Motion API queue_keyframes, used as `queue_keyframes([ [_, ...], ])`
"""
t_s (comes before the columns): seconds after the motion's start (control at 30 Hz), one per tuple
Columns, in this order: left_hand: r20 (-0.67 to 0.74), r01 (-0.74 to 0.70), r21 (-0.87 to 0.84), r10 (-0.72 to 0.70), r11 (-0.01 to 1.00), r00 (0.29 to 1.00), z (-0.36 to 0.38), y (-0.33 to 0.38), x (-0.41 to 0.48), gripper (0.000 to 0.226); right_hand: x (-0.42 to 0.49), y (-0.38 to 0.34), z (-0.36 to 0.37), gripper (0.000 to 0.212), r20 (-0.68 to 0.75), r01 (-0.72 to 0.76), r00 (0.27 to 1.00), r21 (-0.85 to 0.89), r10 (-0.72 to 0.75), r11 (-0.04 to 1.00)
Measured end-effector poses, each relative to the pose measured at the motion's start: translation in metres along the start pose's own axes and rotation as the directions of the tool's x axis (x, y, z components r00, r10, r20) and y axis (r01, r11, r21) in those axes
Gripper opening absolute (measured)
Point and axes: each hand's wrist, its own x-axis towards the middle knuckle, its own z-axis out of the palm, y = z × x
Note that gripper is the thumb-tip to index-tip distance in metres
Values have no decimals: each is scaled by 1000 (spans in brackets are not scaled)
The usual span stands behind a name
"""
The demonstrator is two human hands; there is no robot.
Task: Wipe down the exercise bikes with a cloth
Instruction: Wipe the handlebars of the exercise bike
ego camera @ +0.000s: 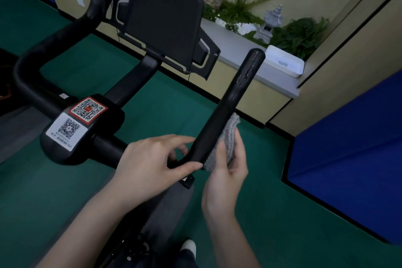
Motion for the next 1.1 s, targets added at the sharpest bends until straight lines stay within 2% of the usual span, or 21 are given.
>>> queue_keyframes([
  [0.13,3,3,-6,-3,1000,1000,0,0,0,60,-8,2,-6,40,63,-163,986,105,156,981],
  [0.3,5,-5,0,5,1000,1000,-1,1,-1,55,-8,-1,-13,43,197,-355,926,163,322,921],
  [0.5,10,-15,7,15,1000,1000,-1,-1,-1,57,36,-17,-14,43,291,-436,873,111,391,893],
  [0.7,13,-11,-19,11,1000,1000,-1,0,0,56,23,-11,-30,42,482,-527,743,-6,464,850],
  [0.77,19,-9,-27,9,1000,1000,-1,0,0,56,31,-12,-28,41,433,-525,772,19,466,851],
  [0.9,44,16,-70,-13,997,999,-1,1,2,59,47,-18,-21,40,254,-456,876,150,411,877],
  [0.97,32,36,-104,-33,994,999,-2,3,6,63,41,-14,-18,36,170,-362,926,146,337,921],
  [1.1,-9,38,-168,-40,985,999,0,14,23,61,18,-3,-16,30,66,-107,992,13,106,994],
])
